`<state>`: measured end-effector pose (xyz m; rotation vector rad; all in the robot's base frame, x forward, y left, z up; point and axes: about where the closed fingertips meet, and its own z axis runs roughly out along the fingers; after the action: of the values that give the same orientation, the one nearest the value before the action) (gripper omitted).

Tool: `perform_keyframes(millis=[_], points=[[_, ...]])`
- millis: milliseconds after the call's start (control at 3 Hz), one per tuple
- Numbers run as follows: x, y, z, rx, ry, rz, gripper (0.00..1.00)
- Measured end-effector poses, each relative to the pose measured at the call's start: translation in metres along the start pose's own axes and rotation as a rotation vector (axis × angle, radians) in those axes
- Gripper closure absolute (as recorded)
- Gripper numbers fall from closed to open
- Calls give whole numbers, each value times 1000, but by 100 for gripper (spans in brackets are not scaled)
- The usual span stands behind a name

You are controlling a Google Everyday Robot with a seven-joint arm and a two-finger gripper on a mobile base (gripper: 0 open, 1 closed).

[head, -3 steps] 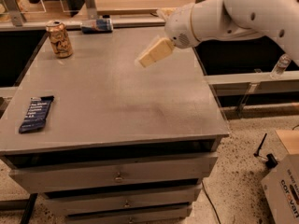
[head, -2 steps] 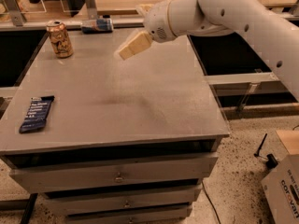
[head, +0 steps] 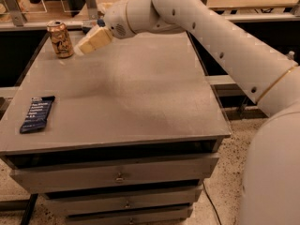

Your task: Move orange can near rxbar blueberry

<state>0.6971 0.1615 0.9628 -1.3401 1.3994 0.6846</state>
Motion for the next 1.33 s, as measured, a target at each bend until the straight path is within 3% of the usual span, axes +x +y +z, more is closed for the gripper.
perform_keyframes(millis=[333,667,1333], points=[[-15,6,52,9,-7,37,0],[-7,0,64,15,2,34,0],[23,-41,88,44,29,9,0]])
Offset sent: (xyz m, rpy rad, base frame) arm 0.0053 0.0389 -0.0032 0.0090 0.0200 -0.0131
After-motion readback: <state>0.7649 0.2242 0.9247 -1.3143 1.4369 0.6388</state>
